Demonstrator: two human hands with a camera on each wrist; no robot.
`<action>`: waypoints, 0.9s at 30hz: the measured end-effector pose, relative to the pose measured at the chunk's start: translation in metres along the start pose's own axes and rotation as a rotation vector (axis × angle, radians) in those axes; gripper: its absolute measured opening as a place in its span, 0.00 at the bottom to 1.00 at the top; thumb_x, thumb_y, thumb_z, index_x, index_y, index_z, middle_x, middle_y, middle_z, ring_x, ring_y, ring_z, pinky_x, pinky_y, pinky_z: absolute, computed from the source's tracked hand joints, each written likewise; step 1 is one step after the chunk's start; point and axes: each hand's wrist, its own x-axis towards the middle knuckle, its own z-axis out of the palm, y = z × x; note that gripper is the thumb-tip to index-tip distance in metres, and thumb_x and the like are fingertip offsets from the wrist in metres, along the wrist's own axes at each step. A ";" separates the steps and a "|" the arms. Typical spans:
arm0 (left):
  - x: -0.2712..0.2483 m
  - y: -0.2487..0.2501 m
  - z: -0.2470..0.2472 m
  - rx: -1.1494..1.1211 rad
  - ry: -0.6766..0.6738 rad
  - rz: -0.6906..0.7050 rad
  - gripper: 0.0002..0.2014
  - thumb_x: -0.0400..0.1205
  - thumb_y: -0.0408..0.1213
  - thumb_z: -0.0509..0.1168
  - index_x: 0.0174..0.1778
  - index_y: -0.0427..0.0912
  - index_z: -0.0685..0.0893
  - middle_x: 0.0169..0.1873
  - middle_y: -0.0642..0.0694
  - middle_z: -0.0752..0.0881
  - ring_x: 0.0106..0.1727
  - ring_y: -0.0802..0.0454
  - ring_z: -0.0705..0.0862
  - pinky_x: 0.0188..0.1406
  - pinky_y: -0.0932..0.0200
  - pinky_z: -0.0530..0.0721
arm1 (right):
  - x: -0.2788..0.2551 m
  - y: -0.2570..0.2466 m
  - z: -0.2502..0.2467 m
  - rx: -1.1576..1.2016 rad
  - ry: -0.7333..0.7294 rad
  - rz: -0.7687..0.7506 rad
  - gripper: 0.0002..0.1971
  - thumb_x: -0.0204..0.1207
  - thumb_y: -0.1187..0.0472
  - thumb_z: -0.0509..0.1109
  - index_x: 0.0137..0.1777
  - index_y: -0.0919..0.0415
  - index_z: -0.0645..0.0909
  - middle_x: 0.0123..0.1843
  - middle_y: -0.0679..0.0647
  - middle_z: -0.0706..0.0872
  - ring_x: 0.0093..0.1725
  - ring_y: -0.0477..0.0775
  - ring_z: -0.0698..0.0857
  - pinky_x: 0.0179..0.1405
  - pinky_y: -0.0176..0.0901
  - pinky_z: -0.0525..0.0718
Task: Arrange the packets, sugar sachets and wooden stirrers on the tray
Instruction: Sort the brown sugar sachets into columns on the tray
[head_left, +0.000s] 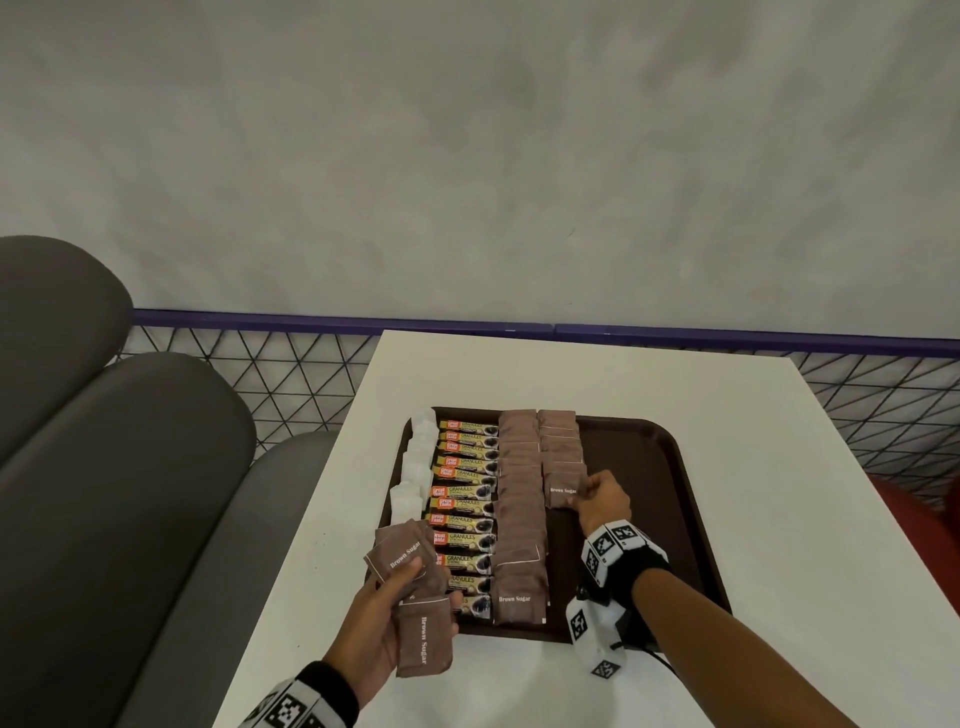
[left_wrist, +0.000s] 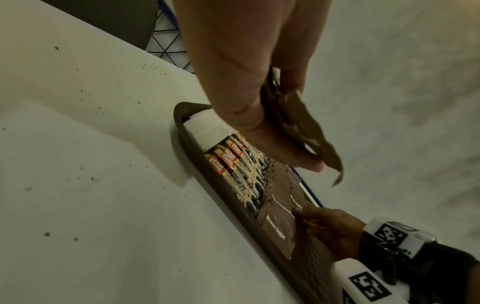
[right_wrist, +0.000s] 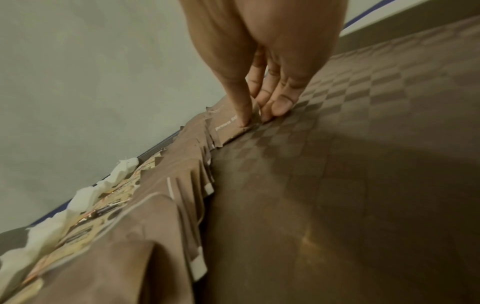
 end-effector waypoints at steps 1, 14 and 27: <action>0.000 0.000 0.000 -0.001 -0.001 0.000 0.17 0.83 0.38 0.62 0.67 0.39 0.76 0.53 0.29 0.87 0.43 0.33 0.90 0.33 0.42 0.88 | 0.000 0.000 0.000 -0.002 0.002 -0.003 0.12 0.70 0.66 0.74 0.43 0.59 0.72 0.53 0.63 0.85 0.53 0.64 0.84 0.50 0.48 0.80; -0.009 0.002 0.013 -0.028 -0.084 -0.023 0.12 0.82 0.34 0.58 0.59 0.36 0.80 0.50 0.31 0.86 0.42 0.34 0.88 0.37 0.43 0.88 | -0.018 -0.003 -0.010 0.113 0.090 -0.161 0.18 0.69 0.67 0.74 0.56 0.67 0.73 0.59 0.65 0.75 0.58 0.63 0.77 0.59 0.52 0.77; -0.023 -0.002 0.035 0.046 -0.121 0.056 0.12 0.80 0.30 0.63 0.60 0.35 0.80 0.41 0.33 0.87 0.35 0.38 0.87 0.26 0.51 0.84 | -0.117 -0.041 -0.010 0.444 -0.642 -0.381 0.10 0.73 0.55 0.72 0.51 0.54 0.77 0.44 0.45 0.79 0.46 0.43 0.78 0.44 0.33 0.75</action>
